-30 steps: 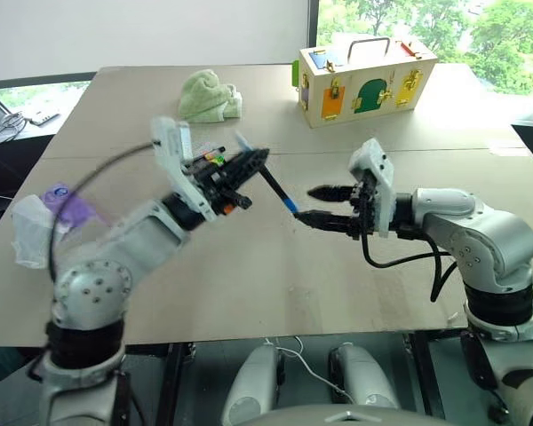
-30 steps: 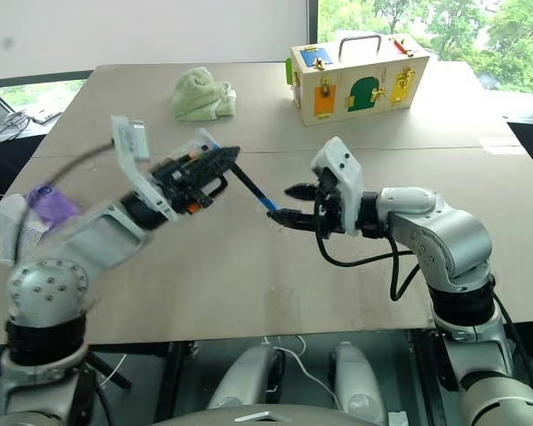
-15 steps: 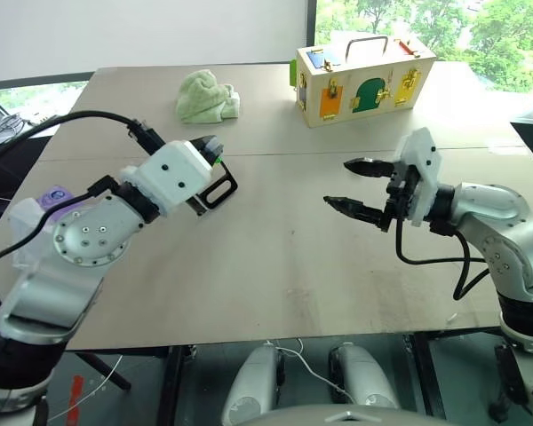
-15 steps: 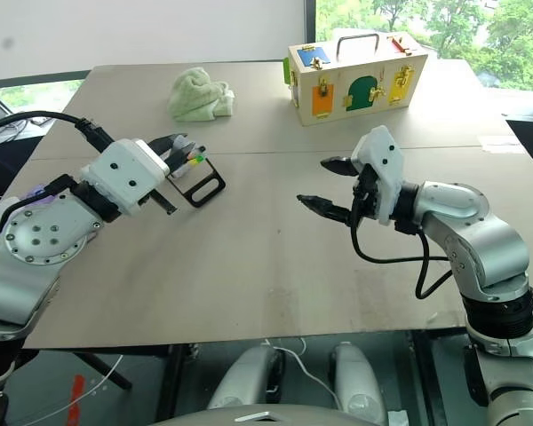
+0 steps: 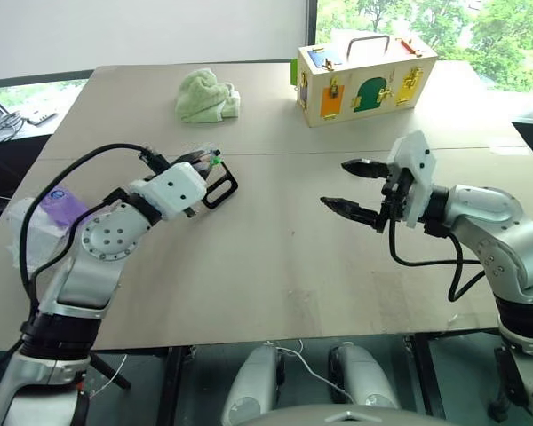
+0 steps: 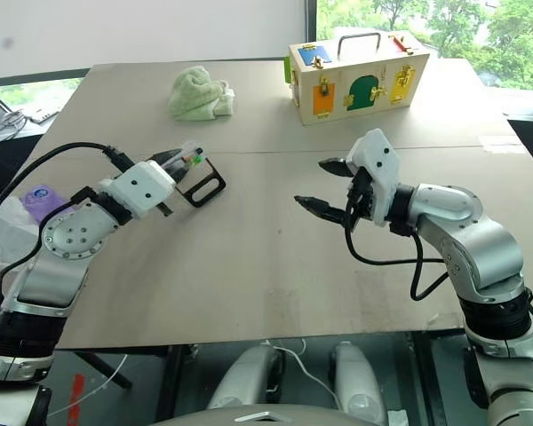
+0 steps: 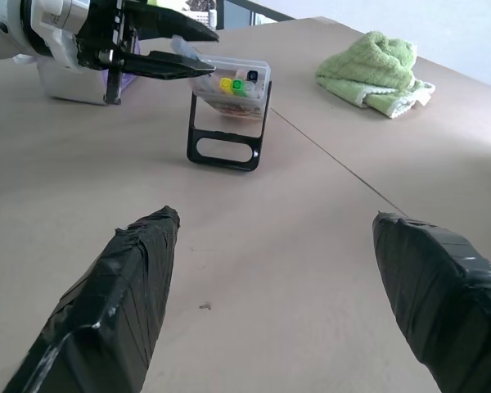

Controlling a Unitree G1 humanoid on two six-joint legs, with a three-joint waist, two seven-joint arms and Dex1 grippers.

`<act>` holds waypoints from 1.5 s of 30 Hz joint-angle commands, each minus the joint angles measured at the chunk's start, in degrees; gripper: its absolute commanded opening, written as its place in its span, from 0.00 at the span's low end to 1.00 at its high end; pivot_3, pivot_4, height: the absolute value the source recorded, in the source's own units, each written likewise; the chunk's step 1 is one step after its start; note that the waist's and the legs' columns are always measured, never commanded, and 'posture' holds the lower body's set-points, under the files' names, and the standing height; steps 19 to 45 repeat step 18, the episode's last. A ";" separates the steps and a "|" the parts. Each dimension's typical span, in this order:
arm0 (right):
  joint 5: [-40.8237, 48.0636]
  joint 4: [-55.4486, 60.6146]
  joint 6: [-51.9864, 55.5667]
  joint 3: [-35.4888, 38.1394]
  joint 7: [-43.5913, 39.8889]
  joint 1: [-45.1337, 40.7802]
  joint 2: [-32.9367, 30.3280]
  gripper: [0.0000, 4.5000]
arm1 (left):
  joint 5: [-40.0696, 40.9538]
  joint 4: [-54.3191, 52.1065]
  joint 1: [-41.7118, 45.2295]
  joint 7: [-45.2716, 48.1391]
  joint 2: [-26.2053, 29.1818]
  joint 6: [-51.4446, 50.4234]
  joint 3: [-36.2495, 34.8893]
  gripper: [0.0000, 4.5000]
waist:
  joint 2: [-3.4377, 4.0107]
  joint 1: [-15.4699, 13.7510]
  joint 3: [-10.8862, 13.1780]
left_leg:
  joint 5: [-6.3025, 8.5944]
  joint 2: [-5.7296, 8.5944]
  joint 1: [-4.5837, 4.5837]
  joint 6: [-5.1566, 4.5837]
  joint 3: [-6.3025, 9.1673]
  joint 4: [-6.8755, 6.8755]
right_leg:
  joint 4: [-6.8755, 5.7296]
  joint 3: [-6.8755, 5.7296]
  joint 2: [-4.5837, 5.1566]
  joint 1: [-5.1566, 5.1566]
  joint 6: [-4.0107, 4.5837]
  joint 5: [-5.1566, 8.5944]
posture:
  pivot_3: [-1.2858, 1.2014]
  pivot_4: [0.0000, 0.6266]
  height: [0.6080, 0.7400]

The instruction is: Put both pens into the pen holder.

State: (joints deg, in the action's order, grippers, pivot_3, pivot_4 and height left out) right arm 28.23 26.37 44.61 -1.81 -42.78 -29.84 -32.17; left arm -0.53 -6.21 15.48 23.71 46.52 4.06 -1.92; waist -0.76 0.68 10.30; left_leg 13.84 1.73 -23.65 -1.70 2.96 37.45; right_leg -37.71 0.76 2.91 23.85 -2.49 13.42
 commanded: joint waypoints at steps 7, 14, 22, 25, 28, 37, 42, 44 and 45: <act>1.81 3.94 -3.66 3.81 -1.98 6.19 -3.71 0.90 | 42.46 -29.52 -14.73 4.26 -3.13 -31.32 -13.67 0.79 | 0.00 0.08 -0.01 | 0.00 -0.01 -0.07 0.00 0.14 0.02 | 0.06 0.08 0.11 -0.01 0.00 0.00 | 0.52 0.24 1.00; -0.85 3.48 -10.04 8.89 -4.31 17.79 -10.20 0.90 | 47.99 -37.02 -30.52 2.00 -3.75 -40.87 -18.36 0.79 | 0.00 -0.09 -0.02 | 0.00 0.01 0.11 -0.02 0.12 0.08 | -0.01 0.08 0.05 -0.17 0.00 0.01 | 0.52 0.24 1.00; -2.43 2.39 -12.09 11.01 -4.18 21.67 -12.53 0.90 | 47.60 -38.09 -33.77 1.05 -4.61 -42.14 -19.57 0.79 | -0.02 -0.26 -0.03 | -0.01 -0.02 0.29 -0.02 0.10 0.11 | -0.03 0.10 -0.02 -0.33 0.02 0.03 | 0.52 0.24 1.00; -2.43 2.39 -12.09 11.01 -4.18 21.67 -12.53 0.90 | 47.60 -38.09 -33.77 1.05 -4.61 -42.14 -19.57 0.79 | -0.02 -0.26 -0.03 | -0.01 -0.02 0.29 -0.02 0.10 0.11 | -0.03 0.10 -0.02 -0.33 0.02 0.03 | 0.52 0.24 1.00; -2.43 2.39 -12.09 11.01 -4.18 21.67 -12.53 0.90 | 47.60 -38.09 -33.77 1.05 -4.61 -42.14 -19.57 0.79 | -0.02 -0.26 -0.03 | -0.01 -0.02 0.29 -0.02 0.10 0.11 | -0.03 0.10 -0.02 -0.33 0.02 0.03 | 0.52 0.24 1.00; -2.43 2.39 -12.09 11.01 -4.18 21.67 -12.53 0.90 | 47.60 -38.09 -33.77 1.05 -4.61 -42.14 -19.57 0.79 | -0.02 -0.26 -0.03 | -0.01 -0.02 0.29 -0.02 0.10 0.11 | -0.03 0.10 -0.02 -0.33 0.02 0.03 | 0.52 0.24 1.00; -2.43 2.39 -12.09 11.01 -4.18 21.67 -12.53 0.90 | 47.60 -38.09 -33.77 1.05 -4.61 -42.14 -19.57 0.79 | -0.02 -0.26 -0.03 | -0.01 -0.02 0.29 -0.02 0.10 0.11 | -0.03 0.10 -0.02 -0.33 0.02 0.03 | 0.52 0.24 1.00; -2.43 2.39 -12.09 11.01 -4.18 21.67 -12.53 0.90 | 47.60 -38.09 -33.77 1.05 -4.61 -42.14 -19.57 0.79 | -0.02 -0.26 -0.03 | -0.01 -0.02 0.29 -0.02 0.10 0.11 | -0.03 0.10 -0.02 -0.33 0.02 0.03 | 0.52 0.24 1.00; -2.43 2.39 -12.09 11.01 -4.18 21.67 -12.53 0.90 | 47.60 -38.09 -33.77 1.05 -4.61 -42.14 -19.57 0.79 | -0.02 -0.26 -0.03 | -0.01 -0.02 0.29 -0.02 0.10 0.11 | -0.03 0.10 -0.02 -0.33 0.02 0.03 | 0.52 0.24 1.00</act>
